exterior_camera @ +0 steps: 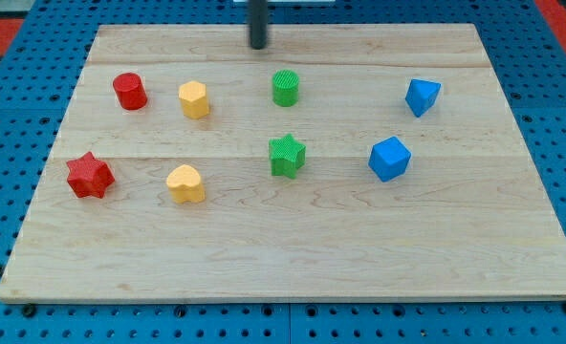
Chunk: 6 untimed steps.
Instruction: Slide your arm closer to the red star
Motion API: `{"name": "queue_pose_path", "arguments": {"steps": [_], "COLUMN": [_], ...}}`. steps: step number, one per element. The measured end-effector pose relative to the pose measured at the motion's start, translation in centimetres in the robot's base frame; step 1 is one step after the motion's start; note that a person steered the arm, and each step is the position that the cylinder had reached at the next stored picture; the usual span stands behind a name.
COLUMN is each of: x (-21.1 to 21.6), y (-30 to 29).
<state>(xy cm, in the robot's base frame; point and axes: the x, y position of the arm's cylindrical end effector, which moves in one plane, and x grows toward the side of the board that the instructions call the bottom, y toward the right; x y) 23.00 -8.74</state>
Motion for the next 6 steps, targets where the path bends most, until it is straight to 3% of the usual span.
{"name": "queue_pose_path", "arguments": {"steps": [2,6], "x": [-0.9,15.9], "y": [-16.7,-19.0]}}
